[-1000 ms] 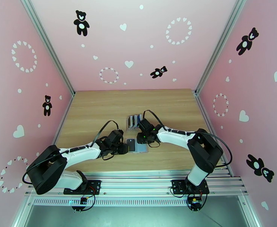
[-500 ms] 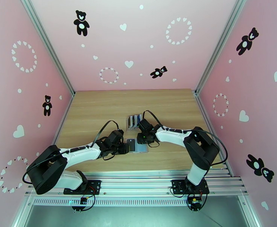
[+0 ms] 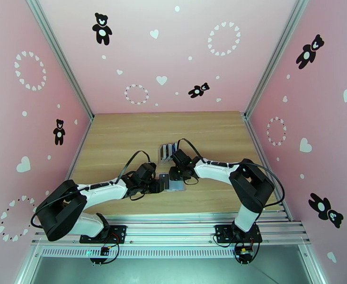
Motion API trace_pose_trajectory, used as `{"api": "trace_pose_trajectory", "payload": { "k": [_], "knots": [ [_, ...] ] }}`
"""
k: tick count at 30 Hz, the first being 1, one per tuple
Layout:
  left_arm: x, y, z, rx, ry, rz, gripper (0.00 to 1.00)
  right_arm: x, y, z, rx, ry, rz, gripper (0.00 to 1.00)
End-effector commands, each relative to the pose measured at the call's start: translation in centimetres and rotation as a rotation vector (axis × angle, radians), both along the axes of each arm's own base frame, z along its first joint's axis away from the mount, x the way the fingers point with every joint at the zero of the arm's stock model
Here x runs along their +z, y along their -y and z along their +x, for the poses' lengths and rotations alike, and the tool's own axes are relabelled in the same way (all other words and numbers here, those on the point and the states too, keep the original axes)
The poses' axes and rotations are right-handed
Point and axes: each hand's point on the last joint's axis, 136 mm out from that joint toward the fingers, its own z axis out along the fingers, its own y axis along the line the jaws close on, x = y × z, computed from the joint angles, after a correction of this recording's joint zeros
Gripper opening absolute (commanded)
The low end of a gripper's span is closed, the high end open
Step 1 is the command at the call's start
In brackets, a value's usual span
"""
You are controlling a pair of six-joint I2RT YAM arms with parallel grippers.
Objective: Put the credit cards into the card holder
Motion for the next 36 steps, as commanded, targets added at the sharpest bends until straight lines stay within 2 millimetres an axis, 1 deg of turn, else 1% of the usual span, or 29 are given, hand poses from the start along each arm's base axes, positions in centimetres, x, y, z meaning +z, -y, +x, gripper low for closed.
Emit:
{"api": "trace_pose_trajectory", "payload": {
  "k": [1, 12, 15, 20, 24, 36],
  "knots": [
    [0.7, 1.1, -0.2, -0.032, 0.005, -0.046, 0.59, -1.1, -0.6, -0.8, 0.002, -0.044, 0.017, 0.35],
    [2.2, 2.0, -0.3, -0.059, 0.032, -0.119, 0.66, -0.4, -1.4, -1.0, -0.011, -0.05, 0.075, 0.35],
    [2.3, 2.3, -0.2, -0.064, 0.031, -0.131, 0.67, -0.1, -1.9, -1.1, -0.014, -0.054, 0.113, 0.35],
    [1.9, 2.3, -0.2, -0.065, 0.023, -0.125, 0.69, 0.6, -2.4, -1.2, -0.021, -0.057, 0.159, 0.35],
    [1.8, 2.3, -0.2, -0.064, 0.023, -0.125, 0.71, 1.5, -3.2, -1.3, -0.029, -0.059, 0.228, 0.35],
    [1.9, 2.3, -0.1, -0.061, 0.031, -0.125, 0.75, 4.0, -4.2, -1.3, -0.045, -0.05, 0.334, 0.35]
  ]
}}
